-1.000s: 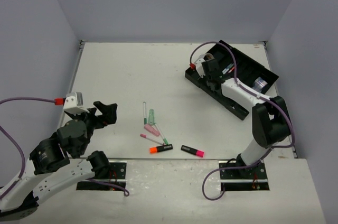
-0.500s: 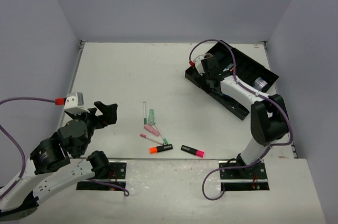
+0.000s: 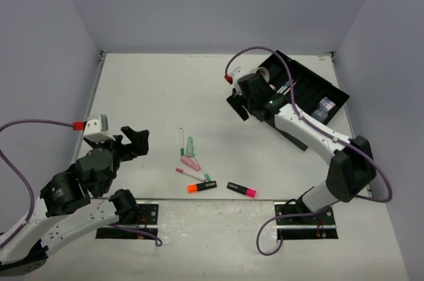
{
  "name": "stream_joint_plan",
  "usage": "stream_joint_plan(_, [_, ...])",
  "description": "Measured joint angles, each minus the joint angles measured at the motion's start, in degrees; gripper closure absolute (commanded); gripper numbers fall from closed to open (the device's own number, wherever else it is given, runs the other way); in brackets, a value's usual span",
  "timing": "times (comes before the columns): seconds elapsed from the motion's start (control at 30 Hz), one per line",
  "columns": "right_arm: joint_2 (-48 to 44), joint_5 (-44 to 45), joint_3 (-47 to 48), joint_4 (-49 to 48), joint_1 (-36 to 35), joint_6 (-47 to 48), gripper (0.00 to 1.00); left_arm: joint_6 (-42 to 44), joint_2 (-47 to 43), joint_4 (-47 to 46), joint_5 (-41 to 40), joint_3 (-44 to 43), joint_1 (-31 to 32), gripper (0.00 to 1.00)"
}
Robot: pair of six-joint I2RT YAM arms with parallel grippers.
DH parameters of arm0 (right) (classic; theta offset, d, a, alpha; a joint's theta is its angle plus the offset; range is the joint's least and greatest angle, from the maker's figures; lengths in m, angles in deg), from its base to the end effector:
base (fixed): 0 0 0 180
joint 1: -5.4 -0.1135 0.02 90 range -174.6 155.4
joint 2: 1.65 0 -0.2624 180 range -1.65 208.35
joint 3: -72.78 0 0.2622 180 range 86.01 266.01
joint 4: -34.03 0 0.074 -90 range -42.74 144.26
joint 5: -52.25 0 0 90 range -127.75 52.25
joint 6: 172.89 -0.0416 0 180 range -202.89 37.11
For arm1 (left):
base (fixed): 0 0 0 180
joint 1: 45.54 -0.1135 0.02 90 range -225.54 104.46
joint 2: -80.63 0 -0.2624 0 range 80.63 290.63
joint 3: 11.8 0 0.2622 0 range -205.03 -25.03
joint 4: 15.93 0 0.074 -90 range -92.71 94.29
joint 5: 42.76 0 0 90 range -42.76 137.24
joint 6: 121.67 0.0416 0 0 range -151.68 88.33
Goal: Sort the stationery into containers
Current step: Place the pen in the storage box, then pick up the pen from the center of the board.
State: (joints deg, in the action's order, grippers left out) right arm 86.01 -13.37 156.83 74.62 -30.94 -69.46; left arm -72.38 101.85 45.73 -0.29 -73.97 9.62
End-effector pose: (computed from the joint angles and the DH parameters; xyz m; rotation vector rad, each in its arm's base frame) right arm 0.2931 0.1943 0.2812 -0.7659 2.1425 -0.2896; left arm 0.0646 -0.0390 0.3442 -0.3080 1.8023 -0.3813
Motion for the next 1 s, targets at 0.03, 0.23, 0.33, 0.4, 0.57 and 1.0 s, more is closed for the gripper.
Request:
stream_joint_plan(0.03, [-2.2,1.9,-0.7,-0.5,-3.9,-2.3,0.01,0.0,0.3,0.0,0.0,0.0,0.0,0.00])
stream_joint_plan(0.23, [-12.1,-1.8,-8.0,-3.5,-11.8,-20.7,0.04,-0.6,3.9,0.2,-0.4,-0.2,0.0,0.00])
stream_joint_plan(0.33, [-12.3,-3.5,-10.7,-2.9,-9.8,-27.8,0.07,-3.4,9.8,1.6,-0.5,-1.3,0.0,0.00])
stream_joint_plan(0.4, [-14.2,-3.2,-13.8,-1.4,-9.8,-32.4,0.11,-5.3,17.7,1.1,0.1,-2.5,0.0,0.00])
stream_joint_plan(0.57, [-24.9,-3.0,-17.0,4.5,-9.8,-39.9,0.27,-7.3,39.8,-4.7,3.6,-3.0,-1.4,0.21])
stream_joint_plan(1.0, [-39.2,-9.1,-24.6,6.6,-9.8,-43.8,0.33,-1.7,70.4,-25.0,20.3,-2.7,-17.3,0.44])
